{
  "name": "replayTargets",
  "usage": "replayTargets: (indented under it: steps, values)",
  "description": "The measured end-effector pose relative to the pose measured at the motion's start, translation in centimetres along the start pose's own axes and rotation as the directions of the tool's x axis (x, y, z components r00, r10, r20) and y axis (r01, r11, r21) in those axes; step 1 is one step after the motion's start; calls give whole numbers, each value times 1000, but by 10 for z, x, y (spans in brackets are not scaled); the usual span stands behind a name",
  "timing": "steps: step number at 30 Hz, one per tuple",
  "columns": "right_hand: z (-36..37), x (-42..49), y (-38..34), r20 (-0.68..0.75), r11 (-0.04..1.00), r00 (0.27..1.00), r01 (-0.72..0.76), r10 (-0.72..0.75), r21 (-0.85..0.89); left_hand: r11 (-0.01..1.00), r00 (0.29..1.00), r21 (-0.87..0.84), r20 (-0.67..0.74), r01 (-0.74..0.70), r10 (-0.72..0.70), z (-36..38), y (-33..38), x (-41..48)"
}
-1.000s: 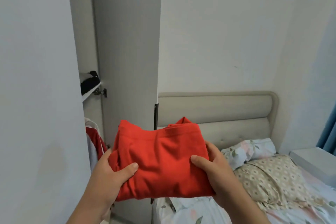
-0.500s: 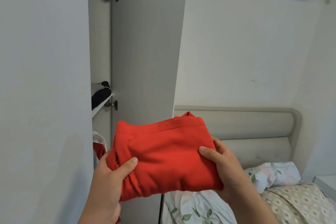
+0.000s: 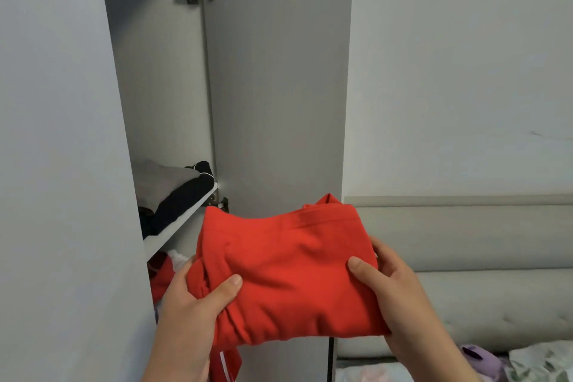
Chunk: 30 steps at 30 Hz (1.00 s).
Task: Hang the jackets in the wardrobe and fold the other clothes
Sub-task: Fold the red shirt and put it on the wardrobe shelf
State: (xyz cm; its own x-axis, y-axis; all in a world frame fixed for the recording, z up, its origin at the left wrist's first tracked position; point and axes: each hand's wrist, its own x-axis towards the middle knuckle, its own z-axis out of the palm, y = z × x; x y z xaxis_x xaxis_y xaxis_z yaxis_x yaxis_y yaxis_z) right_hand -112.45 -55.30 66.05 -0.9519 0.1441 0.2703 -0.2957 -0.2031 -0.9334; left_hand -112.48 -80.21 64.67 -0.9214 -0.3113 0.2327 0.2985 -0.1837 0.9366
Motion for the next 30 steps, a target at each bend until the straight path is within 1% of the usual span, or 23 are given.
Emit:
replayTargets:
  steps: [4,7,9,12,14,17,19,22,26,30]
  values:
    - [17,28,8,37,1000,999,-17,17,4,999,1000,-43,-27,-12,10,-4,-3,26]
    - [32,49,11,36,1000,999,15,-15,-13,998,999,-51,-25,-32,31,-5,-4,50]
    - [44,64,13,17,998,999,51,-50,-28,997,998,-62,-38,-44,42,-5,-5,66]
    - [63,81,14,-20,990,993,117,-119,-72,994,993,-80,-94,-78,70,-2,-6,85]
    - [77,91,12,-15,981,984,177,-179,-80,987,983,-89,-140,-133,119,0,-2,93]
    - [92,107,10,8,963,969,247,-247,-109,983,963,-63,-219,-172,154,3,-1,100]
    - [103,116,11,31,959,964,268,-266,-91,980,950,-61,-263,-188,166,-1,1,106]
    - [113,133,16,94,958,958,277,-270,-71,980,940,-37,-293,-194,175,-4,3,117]
    - [122,169,23,151,966,955,260,-257,-4,976,922,-22,-334,-215,195,1,4,136]
    - [139,209,30,251,965,932,255,-263,66,959,864,36,-426,-280,268,10,5,164]
